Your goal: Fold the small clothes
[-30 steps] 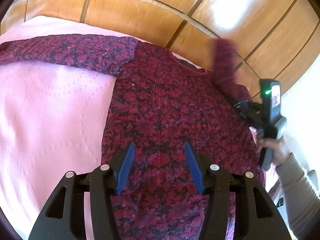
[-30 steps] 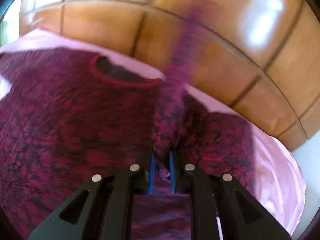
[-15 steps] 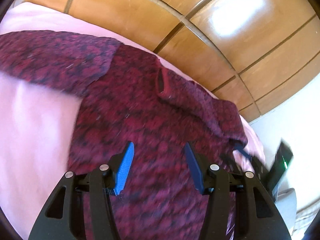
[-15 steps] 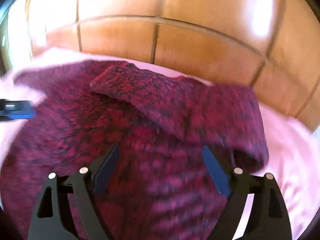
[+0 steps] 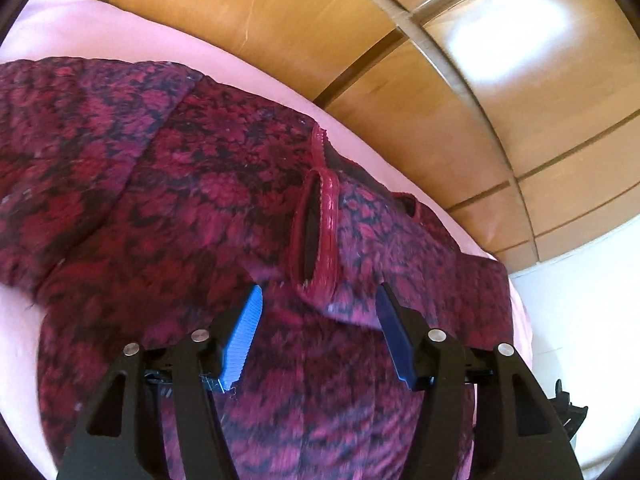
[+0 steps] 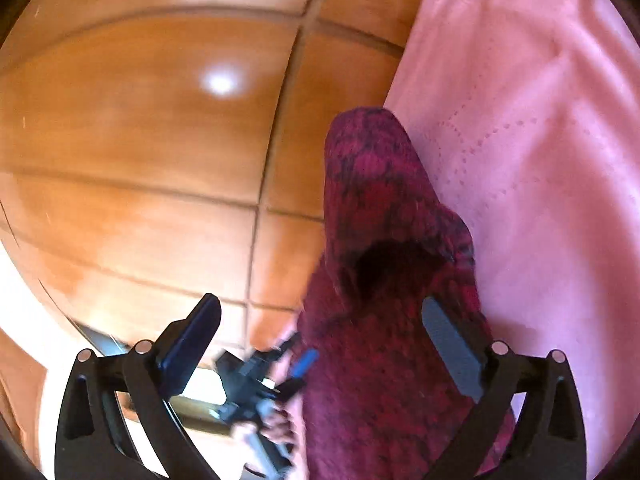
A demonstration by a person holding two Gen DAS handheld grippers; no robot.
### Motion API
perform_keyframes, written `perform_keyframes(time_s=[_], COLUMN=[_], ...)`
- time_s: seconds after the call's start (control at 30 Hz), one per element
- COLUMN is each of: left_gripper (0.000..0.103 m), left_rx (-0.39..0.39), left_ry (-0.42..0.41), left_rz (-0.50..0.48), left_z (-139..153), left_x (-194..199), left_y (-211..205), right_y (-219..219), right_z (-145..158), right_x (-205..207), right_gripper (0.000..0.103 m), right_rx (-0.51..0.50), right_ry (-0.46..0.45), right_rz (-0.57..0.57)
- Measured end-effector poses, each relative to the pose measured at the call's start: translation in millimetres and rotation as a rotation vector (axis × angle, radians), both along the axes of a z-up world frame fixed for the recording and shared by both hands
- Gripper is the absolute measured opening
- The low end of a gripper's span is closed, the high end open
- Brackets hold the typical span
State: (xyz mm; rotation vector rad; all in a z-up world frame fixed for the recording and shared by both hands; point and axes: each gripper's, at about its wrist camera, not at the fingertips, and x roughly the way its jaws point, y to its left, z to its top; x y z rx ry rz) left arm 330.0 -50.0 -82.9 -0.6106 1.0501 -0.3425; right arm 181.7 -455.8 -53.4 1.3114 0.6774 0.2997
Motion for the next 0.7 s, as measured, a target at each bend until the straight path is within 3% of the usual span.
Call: perform_keyframes(time_s=[0.07,0.13,0.2,0.33,0.43,0.53,0.57,0.7], left_gripper=[0.054,0.028,0.011,0.008,0.008,0.008,0.008,0.006], left_rx=[0.009,0.032,0.074,0.072,0.101,0.158,0.175,0.189], left_ry=[-0.004,-0.009,-0.032,-0.109,-0.119,-0.102,-0.095,-0.049], left_rz=[-0.003,-0.018,-0.021,0.048,0.109,0.103,0.100,0.104], left_z=[-0.5,-0.8,1.1,19.9,25.1,17.6,13.4,-11.3], left_x=[6.6,15.2,18.4,13.9,7.8,1.7,-1.0,-11.3], left_y=[-5.1,-10.7,-14.4,4.2,27.2,36.9,38.0,38.8], right_y=[-2.9,-5.6,-14.2,-16.9,-19.8,-17.3,-16.3,-19.3], right_z=[-6.7,-16.7,-16.3,-14.8,-14.5,-15.2,-14.1,-22.6], right_x=[5.7,9.4,3.1,6.7,10.5,16.8,19.5,18.1], right_gripper=[0.100,0.100,0.100,0.100,0.100,0.098,0.096,0.072], right_rx=[0.018,0.065,0.088,0.114,0.081,0.035,0.007,-0.046], right_ry=[0.017,0.029,0.022,0.018,0.041,0.068,0.079,0.132], right_rz=[-0.046,-0.080,-0.104,-0.127,-0.139,-0.145,-0.146,-0.167])
